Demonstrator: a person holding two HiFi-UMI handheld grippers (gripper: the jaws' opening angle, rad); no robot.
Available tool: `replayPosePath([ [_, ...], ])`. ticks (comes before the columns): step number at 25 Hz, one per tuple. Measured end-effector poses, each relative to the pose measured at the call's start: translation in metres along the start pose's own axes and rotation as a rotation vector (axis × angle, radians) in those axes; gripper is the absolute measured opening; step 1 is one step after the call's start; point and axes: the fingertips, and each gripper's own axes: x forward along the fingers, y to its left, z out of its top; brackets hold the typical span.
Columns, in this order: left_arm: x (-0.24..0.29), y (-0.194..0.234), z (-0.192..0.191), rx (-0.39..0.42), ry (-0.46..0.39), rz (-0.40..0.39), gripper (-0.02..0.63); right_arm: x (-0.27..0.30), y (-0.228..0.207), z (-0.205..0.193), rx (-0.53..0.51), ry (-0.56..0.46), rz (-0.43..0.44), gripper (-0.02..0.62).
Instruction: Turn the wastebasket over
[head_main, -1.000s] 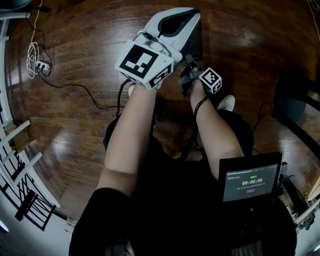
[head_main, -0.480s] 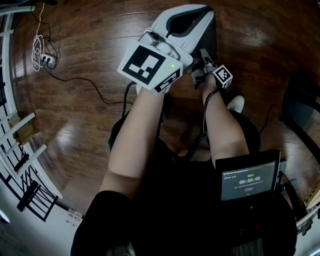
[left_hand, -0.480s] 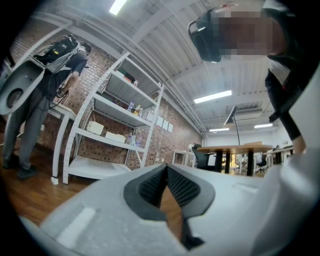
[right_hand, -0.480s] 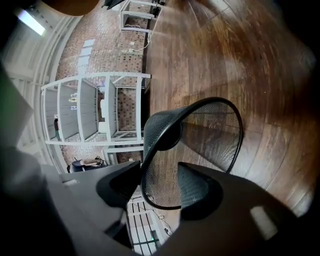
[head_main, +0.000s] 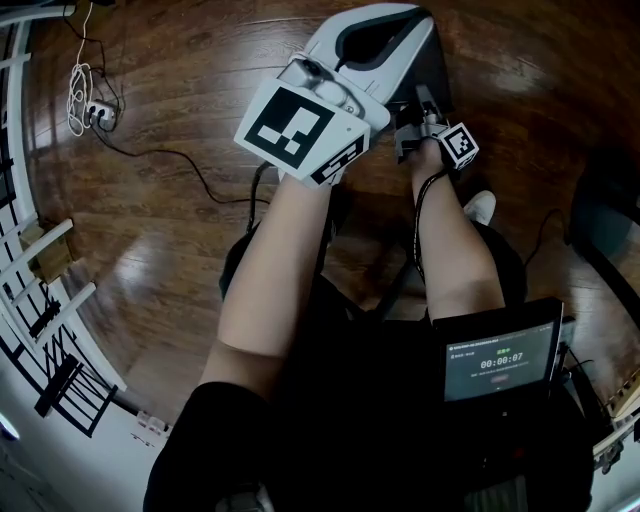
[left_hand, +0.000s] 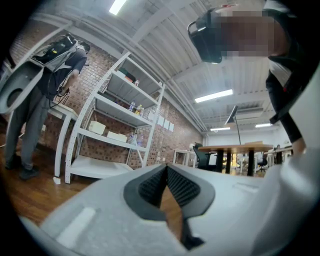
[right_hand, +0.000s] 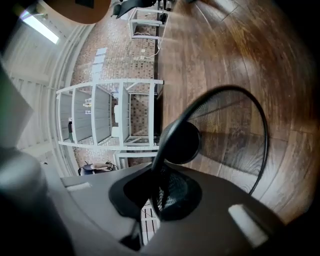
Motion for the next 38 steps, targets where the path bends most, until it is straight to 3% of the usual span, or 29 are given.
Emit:
replayPosePath([
  [9, -0.002, 0.009, 0.003, 0.002, -0.014, 0.009, 0.002, 0.01, 0.021, 0.016, -0.283, 0.073, -0.064, 0.009],
  [16, -0.007, 0.02, 0.004, -0.002, -0.031, 0.028, 0.002, 0.032, 0.071, 0.024, -0.748, 0.257, -0.064, 0.008],
  [21, -0.009, 0.023, 0.006, -0.006, -0.047, 0.033, 0.002, 0.044, 0.094, 0.026, -0.935, 0.339, -0.075, 0.008],
  [28, -0.016, 0.03, 0.019, -0.018, -0.067, 0.048, 0.002, 0.048, 0.101, 0.019, -1.215, 0.527, -0.173, 0.009],
  [34, -0.021, 0.035, 0.018, -0.033, -0.078, 0.055, 0.002, 0.046, 0.074, 0.01, -1.324, 0.619, -0.271, 0.011],
  [38, -0.025, 0.038, 0.017, -0.036, -0.085, 0.061, 0.002, 0.047, 0.06, -0.003, -1.532, 0.75, -0.335, 0.012],
])
